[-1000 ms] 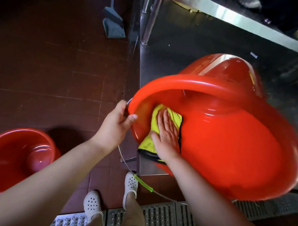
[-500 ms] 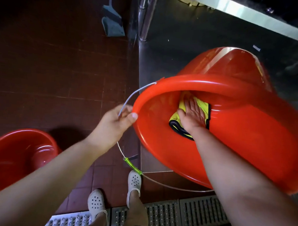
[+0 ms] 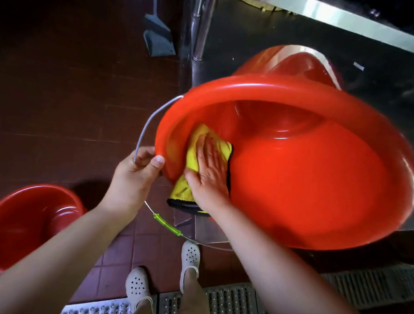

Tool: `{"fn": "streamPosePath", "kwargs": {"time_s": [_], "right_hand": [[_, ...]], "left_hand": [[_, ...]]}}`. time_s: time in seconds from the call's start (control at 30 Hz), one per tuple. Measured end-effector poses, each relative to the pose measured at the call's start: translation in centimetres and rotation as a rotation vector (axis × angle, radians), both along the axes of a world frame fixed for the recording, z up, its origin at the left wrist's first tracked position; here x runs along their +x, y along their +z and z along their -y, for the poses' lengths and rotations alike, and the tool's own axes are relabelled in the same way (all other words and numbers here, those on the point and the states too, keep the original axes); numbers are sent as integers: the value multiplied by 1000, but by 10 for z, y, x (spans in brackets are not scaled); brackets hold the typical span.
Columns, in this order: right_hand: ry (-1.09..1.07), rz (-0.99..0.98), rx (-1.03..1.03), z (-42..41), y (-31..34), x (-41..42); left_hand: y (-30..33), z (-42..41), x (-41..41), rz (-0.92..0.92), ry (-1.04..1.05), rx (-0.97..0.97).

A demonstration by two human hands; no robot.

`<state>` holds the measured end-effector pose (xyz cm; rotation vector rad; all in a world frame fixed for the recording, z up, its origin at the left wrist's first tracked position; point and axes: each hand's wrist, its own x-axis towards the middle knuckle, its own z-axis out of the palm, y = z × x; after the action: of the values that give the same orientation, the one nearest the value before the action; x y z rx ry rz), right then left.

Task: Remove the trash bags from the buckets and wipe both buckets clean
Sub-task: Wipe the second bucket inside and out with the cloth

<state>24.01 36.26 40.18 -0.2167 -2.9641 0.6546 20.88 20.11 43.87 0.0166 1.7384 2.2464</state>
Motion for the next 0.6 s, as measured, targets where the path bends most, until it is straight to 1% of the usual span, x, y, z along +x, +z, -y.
{"fn": "streamPosePath", "kwargs": {"time_s": [0.07, 0.13, 0.23, 0.37, 0.43, 0.5, 0.6], "right_hand": [[69, 59, 111, -18, -5, -6], [76, 135, 192, -39, -11, -15], [-9, 247, 243, -75, -15, -35], [-188, 401, 301, -117, -10, -54], [-239, 400, 320, -123, -14, -57], [-255, 371, 351, -121, -18, -58], [-261, 363, 380, -118, -17, -59]], "left_hand": [[4, 6, -9, 21, 26, 14], [10, 9, -18, 10, 41, 15], [23, 11, -31, -40, 38, -41], [38, 11, -43, -96, -67, -87], [36, 14, -44, -89, -89, -77], [26, 21, -41, -57, -107, -25], [8, 28, -28, 46, -137, 79]]}}
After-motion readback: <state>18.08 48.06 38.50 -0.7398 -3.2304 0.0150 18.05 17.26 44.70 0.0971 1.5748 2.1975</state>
